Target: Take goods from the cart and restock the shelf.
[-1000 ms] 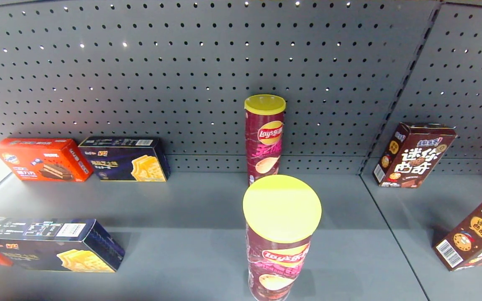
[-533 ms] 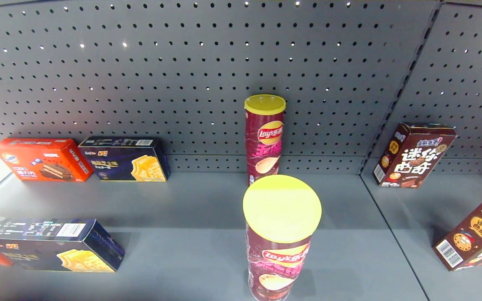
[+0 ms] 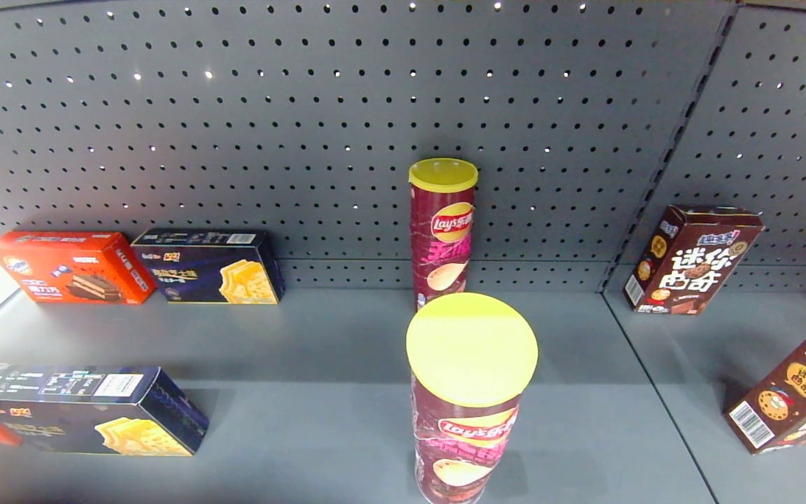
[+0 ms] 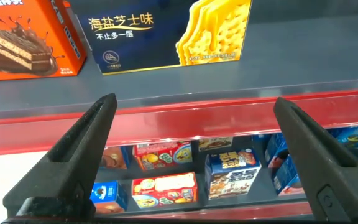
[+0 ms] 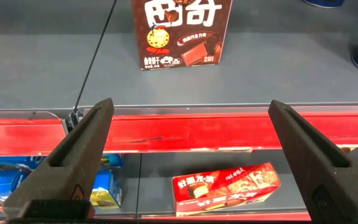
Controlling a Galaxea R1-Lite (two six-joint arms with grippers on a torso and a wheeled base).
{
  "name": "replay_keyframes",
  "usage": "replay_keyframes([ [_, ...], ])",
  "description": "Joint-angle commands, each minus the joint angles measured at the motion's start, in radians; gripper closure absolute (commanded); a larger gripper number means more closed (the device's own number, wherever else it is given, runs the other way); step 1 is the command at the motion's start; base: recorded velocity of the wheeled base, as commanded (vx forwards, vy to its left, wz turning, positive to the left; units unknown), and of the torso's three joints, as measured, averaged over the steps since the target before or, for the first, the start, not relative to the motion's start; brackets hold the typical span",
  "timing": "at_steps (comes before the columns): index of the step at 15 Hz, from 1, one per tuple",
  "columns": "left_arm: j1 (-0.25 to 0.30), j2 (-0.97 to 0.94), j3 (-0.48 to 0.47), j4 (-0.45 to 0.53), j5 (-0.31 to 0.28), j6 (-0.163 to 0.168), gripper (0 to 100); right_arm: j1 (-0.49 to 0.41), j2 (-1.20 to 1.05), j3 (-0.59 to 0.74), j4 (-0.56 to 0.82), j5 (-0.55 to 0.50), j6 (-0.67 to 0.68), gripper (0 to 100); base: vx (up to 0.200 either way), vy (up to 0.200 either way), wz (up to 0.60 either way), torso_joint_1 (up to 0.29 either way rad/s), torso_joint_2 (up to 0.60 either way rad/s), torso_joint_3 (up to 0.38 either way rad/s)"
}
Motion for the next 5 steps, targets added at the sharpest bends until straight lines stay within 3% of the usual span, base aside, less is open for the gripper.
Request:
replay_keyframes([
  [1, 0.0, 0.001, 0.0, -0.001, 0.0, -0.001, 0, 0.0, 0.002, 0.0, 0.0, -0.001, 0.0, 0, 0.0, 0.0, 0.0, 0.0, 0.0, 0.0],
  [5, 0.0, 0.001, 0.0, -0.001, 0.0, -0.001, 0, 0.0, 0.002, -0.002, 0.0, 0.002, -0.002, 0, 0.0, 0.0, 0.0, 0.0, 0.0, 0.0],
])
